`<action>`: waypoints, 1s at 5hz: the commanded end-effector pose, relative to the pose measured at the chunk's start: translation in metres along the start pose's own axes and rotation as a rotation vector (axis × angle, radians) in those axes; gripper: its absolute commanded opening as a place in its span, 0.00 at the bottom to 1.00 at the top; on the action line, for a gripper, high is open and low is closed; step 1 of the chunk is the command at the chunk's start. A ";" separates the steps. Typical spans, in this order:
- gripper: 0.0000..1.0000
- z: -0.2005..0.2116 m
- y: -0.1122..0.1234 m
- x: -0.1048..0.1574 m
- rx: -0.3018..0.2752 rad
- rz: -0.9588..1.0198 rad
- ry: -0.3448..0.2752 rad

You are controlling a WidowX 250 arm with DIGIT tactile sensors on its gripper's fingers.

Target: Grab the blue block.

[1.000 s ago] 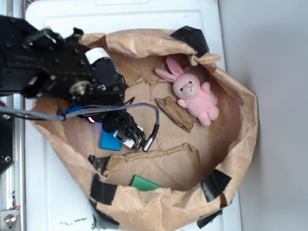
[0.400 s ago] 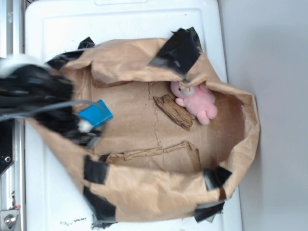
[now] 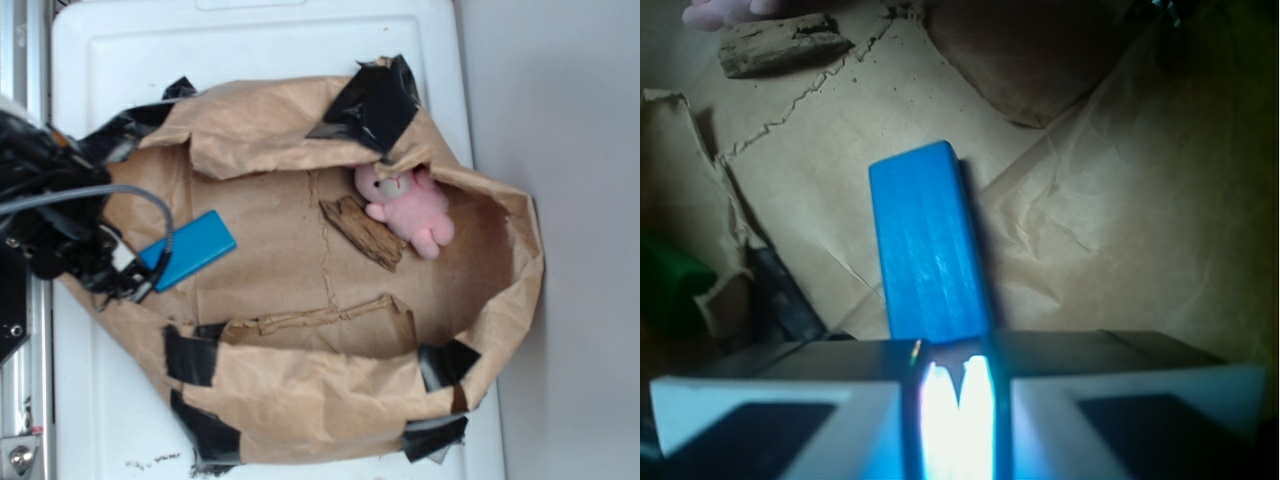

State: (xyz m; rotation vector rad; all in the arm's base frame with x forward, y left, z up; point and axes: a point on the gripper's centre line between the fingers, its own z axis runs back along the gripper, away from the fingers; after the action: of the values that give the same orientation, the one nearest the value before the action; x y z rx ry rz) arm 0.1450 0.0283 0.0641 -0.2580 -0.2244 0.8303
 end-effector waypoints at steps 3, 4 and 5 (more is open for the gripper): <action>0.00 0.007 -0.057 0.058 0.029 -0.191 0.020; 0.00 -0.002 -0.073 0.063 0.057 -0.224 -0.004; 0.00 0.000 -0.079 0.065 0.068 -0.247 -0.001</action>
State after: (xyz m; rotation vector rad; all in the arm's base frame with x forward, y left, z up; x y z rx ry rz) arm 0.2336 0.0247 0.0855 -0.1577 -0.1816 0.6157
